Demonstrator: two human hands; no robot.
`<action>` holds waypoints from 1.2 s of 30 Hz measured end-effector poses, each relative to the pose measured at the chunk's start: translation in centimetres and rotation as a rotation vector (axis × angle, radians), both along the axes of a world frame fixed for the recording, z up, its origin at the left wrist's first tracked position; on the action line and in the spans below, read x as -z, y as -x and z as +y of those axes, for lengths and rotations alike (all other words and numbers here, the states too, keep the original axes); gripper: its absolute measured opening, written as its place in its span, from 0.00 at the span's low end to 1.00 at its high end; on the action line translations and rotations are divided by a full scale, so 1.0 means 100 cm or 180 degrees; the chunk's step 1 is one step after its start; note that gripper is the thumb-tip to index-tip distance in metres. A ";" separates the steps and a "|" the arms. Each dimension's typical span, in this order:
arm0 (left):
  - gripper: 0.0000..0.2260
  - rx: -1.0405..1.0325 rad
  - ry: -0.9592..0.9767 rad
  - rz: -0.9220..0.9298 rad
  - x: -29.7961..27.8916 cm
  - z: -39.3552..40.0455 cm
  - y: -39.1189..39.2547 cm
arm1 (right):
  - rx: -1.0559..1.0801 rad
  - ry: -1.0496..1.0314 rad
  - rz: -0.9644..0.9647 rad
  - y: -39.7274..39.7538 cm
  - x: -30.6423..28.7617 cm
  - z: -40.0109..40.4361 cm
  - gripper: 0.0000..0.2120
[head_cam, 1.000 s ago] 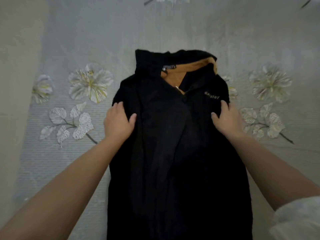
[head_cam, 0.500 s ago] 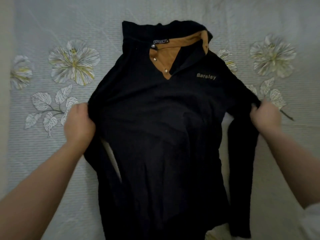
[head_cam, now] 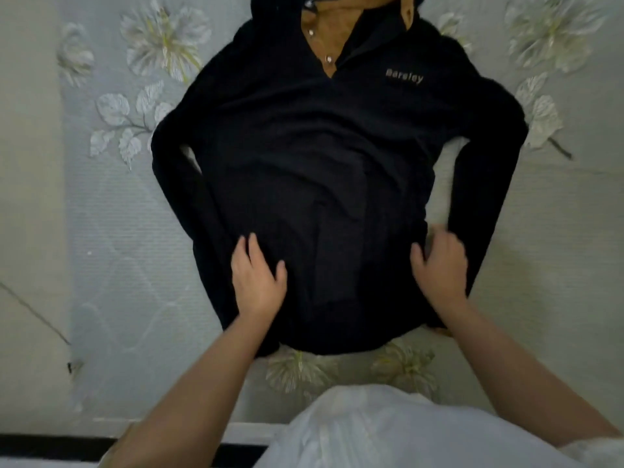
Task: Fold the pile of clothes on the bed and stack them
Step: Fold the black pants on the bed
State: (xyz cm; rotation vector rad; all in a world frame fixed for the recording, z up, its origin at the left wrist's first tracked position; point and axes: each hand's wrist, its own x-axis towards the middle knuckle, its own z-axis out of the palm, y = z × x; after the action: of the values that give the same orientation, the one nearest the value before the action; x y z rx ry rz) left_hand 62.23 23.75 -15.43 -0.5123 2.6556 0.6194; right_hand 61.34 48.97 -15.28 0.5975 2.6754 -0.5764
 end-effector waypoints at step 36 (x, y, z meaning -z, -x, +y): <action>0.06 0.2312 0.0852 0.0773 -0.014 -0.037 -0.110 | -0.1286 0.0089 -0.0598 -0.102 0.002 0.024 0.14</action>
State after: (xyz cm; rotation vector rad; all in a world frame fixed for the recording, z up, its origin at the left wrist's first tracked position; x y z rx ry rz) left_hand 73.26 20.00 -14.06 0.4931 2.8764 0.1063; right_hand 71.52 51.33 -15.46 0.0878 2.5035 -0.4183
